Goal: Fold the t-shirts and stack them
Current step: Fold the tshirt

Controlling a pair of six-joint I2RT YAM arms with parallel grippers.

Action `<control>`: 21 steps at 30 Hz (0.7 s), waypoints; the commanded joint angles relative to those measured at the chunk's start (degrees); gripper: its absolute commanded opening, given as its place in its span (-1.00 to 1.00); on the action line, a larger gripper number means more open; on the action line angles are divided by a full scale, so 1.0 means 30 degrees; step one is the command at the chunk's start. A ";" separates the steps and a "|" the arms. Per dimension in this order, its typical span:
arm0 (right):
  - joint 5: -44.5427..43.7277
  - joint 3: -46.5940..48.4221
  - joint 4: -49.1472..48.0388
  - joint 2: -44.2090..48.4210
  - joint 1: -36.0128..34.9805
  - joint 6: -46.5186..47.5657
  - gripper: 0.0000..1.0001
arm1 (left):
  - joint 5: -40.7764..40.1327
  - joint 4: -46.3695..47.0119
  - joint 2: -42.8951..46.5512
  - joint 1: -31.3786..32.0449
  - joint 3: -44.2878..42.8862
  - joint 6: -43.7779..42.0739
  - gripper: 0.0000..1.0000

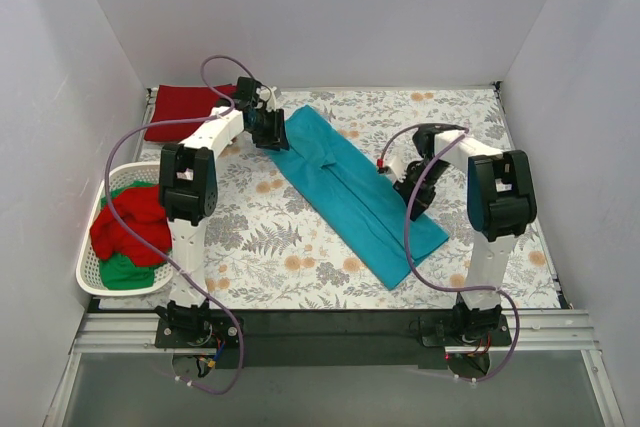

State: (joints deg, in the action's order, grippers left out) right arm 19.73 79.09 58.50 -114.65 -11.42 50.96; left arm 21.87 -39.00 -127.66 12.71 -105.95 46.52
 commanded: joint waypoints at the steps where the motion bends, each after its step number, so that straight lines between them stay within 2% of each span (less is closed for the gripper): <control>1: 0.0219 -0.2453 0.0070 0.0772 -0.0791 0.0298 -0.97 | 0.0239 -0.0417 -0.1535 0.0069 -0.0979 -0.0067 -0.29; 7: 0.1711 -0.4535 0.0566 0.3029 -0.2871 0.0385 -0.94 | 0.0212 -0.0359 -0.3734 0.0537 -0.2942 -0.0360 -0.35; 9: 0.2647 -0.4130 0.1237 0.3645 -0.3310 0.0590 -0.80 | 0.0385 -0.0445 -0.5022 0.0655 -0.4638 -0.0916 -0.35; 14: 0.3677 -0.1964 0.2413 0.4378 -0.3138 0.0854 -0.67 | 0.0504 -0.0126 -0.8009 0.0714 -0.9471 -0.2000 -0.29; 16: 0.4202 -0.1172 0.2501 0.4438 -0.2962 0.0855 -0.63 | 0.0561 0.1305 -0.8074 0.0715 -1.0412 -0.2323 -0.15; 19: 0.4732 0.0585 0.2560 0.3768 -0.2785 0.0797 -0.62 | 0.0853 0.4498 -0.7051 0.0715 -0.9452 -0.2120 0.08; 21: 0.4733 0.1874 0.2531 0.3210 -0.2727 0.0623 -0.62 | 0.1147 0.6368 -0.6465 0.0715 -0.9128 -0.1944 0.16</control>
State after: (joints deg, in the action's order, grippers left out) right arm 30.63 79.64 64.60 -104.03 -20.12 52.69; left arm 24.91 -30.35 -150.91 15.16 -134.61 41.82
